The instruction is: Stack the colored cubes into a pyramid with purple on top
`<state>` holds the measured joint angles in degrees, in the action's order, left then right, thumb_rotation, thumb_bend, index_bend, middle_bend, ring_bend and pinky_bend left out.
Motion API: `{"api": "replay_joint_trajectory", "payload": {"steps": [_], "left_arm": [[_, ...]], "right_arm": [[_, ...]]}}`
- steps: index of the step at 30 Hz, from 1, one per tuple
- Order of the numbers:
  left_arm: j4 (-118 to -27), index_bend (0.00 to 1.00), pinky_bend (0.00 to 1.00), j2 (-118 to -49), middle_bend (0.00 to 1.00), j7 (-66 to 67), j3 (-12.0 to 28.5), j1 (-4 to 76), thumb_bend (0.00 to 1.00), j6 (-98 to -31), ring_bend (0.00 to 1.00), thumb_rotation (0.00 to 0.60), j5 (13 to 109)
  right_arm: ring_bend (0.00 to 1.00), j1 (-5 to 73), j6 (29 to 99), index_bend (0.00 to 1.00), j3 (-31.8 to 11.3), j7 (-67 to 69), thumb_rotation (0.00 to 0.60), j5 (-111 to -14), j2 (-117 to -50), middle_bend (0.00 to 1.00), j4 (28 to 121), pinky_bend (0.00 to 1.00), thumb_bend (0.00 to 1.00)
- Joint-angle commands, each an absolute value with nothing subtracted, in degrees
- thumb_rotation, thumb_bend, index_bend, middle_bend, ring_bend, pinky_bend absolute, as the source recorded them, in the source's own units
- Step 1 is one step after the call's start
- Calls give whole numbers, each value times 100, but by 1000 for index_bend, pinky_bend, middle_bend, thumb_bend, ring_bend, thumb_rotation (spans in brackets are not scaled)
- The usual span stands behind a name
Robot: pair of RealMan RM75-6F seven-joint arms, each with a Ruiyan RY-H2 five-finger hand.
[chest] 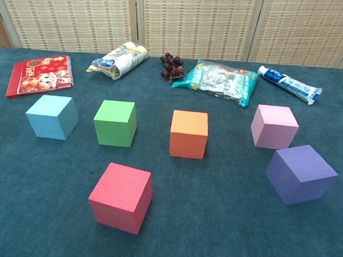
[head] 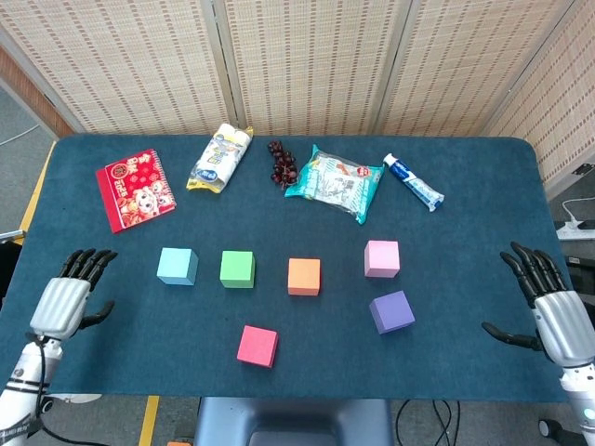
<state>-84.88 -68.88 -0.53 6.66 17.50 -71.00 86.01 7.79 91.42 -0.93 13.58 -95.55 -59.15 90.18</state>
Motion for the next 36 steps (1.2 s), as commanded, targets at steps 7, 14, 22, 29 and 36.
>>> {"api": "replay_joint_trajectory", "payload": {"steps": [7,14,22,29,36], "left_arm": [[-7495,0,93,-7221,11,-714,844,3043,348,-4921,7,600,7911],[-7046,0,86,-7484,0,-1293,735,3452,345,-4204,0,600,7884],[-6750,0,86,-7766,0,-1662,629,3650,344,-4208,0,600,8087],[-6489,0,90,-7936,0,-1861,600,3808,345,-4126,3,600,8079],[-6254,122,236,-8100,166,-2134,602,3912,344,-4114,187,600,8051]], "right_arm": [[0,708,9167,0,-134,1285,600,-9510,-5779,34,9204,54,66],[0,675,9156,0,-148,1246,600,-9498,-5820,34,9214,54,66],[0,691,9052,0,-176,1192,600,-9451,-5854,34,9227,54,67],[0,703,8986,0,-202,1180,600,-9408,-5893,34,9211,54,67],[0,694,8960,0,-236,1160,600,-9351,-5921,34,9187,54,67]]}}
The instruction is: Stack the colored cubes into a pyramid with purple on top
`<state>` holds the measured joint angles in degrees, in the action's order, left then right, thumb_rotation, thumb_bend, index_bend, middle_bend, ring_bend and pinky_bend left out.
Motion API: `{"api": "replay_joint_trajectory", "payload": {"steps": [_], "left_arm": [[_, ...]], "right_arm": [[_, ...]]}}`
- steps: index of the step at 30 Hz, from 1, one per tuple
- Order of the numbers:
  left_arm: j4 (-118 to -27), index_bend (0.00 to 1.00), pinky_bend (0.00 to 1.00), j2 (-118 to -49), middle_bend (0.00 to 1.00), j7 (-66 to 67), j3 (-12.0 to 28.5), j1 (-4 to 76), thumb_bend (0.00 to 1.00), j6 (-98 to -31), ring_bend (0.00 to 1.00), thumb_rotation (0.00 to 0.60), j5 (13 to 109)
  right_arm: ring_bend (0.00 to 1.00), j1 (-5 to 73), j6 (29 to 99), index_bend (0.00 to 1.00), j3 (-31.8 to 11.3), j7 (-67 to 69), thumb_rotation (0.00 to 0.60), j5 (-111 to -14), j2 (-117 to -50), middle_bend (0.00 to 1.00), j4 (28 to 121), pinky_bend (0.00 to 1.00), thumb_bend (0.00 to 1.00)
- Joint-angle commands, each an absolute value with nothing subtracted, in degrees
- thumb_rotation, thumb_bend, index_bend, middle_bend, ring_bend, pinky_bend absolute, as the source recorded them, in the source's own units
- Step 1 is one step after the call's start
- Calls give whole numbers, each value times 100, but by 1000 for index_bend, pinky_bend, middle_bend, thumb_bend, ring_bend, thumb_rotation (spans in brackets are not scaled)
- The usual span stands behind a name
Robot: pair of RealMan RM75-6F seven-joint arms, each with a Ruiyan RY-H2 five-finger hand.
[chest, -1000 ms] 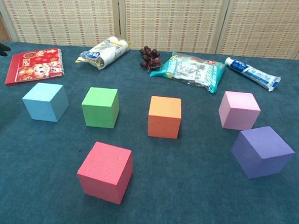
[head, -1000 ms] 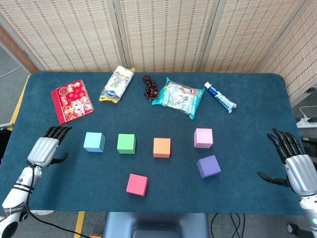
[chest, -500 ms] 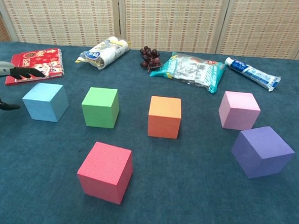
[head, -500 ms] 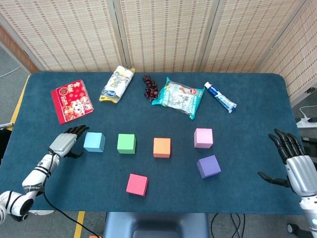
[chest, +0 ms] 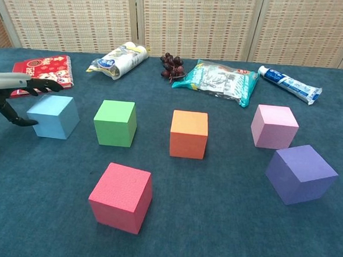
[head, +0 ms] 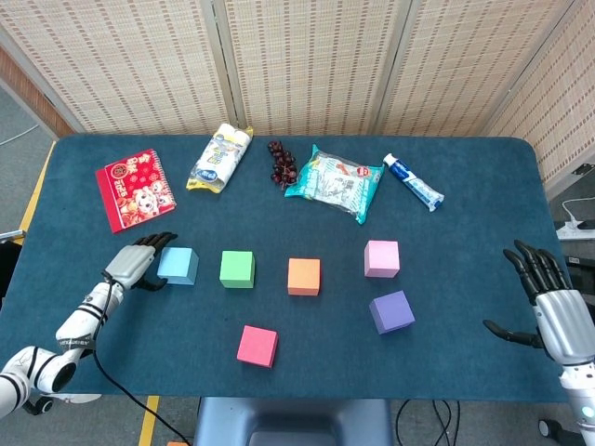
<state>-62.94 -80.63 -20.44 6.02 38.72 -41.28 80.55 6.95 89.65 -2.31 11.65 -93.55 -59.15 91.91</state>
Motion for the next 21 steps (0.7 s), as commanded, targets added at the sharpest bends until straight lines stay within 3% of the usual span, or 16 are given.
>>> {"api": "replay_joint_trajectory", "payload": {"steps": [1,6,21], "left_arm": [[-6251,165,266,-8107,225,-2169,601,3921,344,-4124,242,600,8056],[-6296,231,301,-8115,328,-2105,592,3957,345,-4270,332,600,8100],[-6481,224,277,-8401,307,-1669,537,4097,343,-4553,303,600,8179]], "right_arm": [[0,695,8957,0,-239,1159,600,-9349,-5926,34,9185,54,67],[0,684,8965,0,-251,1181,600,-9347,-5936,34,9156,54,67],[0,589,9026,0,-238,1346,600,-9314,-5979,34,9000,54,68]]}}
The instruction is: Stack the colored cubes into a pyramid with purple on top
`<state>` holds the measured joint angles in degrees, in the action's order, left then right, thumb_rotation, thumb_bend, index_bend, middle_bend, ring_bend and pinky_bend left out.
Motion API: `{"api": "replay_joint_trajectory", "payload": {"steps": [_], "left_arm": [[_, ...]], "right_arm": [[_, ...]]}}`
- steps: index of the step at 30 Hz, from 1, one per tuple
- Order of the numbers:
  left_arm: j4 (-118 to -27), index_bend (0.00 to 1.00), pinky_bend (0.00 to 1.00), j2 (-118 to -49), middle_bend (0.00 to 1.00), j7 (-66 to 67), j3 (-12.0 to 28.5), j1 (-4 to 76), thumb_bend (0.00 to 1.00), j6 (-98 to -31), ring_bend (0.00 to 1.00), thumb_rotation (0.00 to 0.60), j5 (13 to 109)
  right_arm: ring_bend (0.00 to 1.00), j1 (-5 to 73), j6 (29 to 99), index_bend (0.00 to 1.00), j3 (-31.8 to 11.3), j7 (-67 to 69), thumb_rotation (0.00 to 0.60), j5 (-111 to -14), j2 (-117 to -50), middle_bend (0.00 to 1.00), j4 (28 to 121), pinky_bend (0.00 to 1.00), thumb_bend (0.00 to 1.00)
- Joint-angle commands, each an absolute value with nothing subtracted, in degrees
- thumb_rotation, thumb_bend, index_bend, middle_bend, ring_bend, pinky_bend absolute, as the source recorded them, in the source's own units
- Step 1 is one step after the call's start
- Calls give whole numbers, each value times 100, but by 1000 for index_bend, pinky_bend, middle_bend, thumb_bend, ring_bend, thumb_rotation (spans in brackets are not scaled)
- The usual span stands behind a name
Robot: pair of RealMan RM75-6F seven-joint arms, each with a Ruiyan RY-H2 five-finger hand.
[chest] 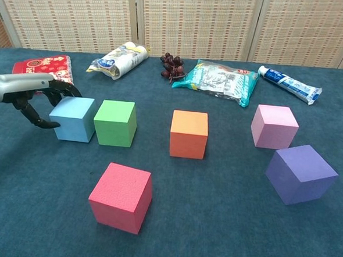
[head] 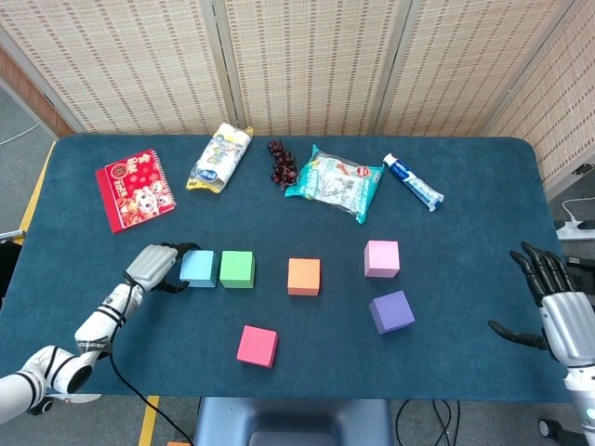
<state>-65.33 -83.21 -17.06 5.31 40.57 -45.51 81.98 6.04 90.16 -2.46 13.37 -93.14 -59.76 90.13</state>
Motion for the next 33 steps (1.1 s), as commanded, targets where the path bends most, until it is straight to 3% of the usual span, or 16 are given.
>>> {"api": "replay_joint_trajectory", "payload": {"steps": [1,33], "left_arm": [[-6456,224,277,-8435,305,-1649,539,4113,343,-4555,301,600,8177],[-6658,185,269,-8603,278,-1392,626,4300,344,-4378,290,600,7748]], "right_arm": [[0,585,9029,0,-239,1350,600,-9313,-5982,34,8992,54,67],[0,473,9102,0,-269,1545,600,-9262,-6036,34,8790,54,67]]}}
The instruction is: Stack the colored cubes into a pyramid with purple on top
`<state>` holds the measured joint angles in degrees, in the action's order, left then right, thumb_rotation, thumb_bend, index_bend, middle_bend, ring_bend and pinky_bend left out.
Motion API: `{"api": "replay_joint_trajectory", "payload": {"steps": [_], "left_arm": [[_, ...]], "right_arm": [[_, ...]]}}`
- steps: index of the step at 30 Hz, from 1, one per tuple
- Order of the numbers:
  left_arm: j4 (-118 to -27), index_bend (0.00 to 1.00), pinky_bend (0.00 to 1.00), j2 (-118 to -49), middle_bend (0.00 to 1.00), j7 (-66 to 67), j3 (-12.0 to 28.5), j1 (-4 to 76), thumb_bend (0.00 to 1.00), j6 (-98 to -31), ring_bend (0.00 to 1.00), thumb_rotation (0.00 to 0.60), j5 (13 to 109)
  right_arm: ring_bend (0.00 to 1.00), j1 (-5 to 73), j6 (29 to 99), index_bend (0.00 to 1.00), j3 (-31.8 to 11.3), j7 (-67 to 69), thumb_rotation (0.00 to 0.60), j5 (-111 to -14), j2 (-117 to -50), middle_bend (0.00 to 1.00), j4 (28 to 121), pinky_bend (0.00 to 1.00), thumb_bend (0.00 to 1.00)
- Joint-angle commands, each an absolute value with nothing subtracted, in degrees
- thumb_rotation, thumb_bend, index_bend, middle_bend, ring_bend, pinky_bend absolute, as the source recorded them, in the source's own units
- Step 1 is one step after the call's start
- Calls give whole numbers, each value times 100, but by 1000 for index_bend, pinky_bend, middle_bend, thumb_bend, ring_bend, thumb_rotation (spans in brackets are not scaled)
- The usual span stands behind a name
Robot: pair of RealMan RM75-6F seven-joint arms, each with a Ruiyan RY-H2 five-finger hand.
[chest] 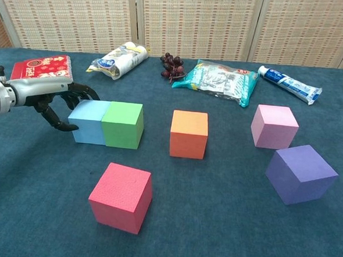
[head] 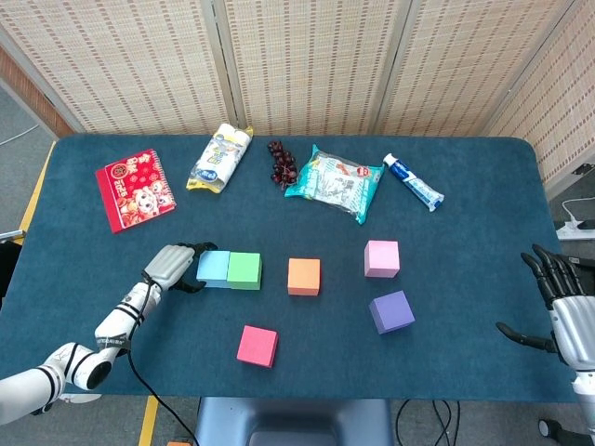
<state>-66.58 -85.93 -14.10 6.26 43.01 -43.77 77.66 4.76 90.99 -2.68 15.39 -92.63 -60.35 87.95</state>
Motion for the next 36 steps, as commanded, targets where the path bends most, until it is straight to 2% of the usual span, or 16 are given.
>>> {"api": "replay_joint_trajectory", "payload": {"steps": [1,19,25,30,36], "left_arm": [[-6668,185,269,-8602,277,-1388,625,4297,343,-4385,290,600,7741],[-6746,165,260,-8666,245,-1180,575,4278,344,-4456,269,600,7692],[-6893,14,242,-8583,121,-1089,561,4296,347,-4377,158,600,7637],[-7028,0,241,-8506,43,-973,557,4304,345,-4315,100,600,7553],[-7278,0,212,-8327,0,-808,562,4243,348,-4385,13,600,7456]], "right_arm": [[0,471,9100,0,-269,1549,600,-9261,-6037,34,8787,54,68],[0,454,9107,0,-276,1590,600,-9276,-6050,34,8754,54,68],[0,447,9115,0,-284,1610,600,-9269,-6052,34,8738,54,68],[0,446,9123,0,-288,1641,600,-9278,-6070,34,8709,54,69],[0,512,9008,0,-277,1568,600,-9312,-6057,34,8735,54,69]]}}
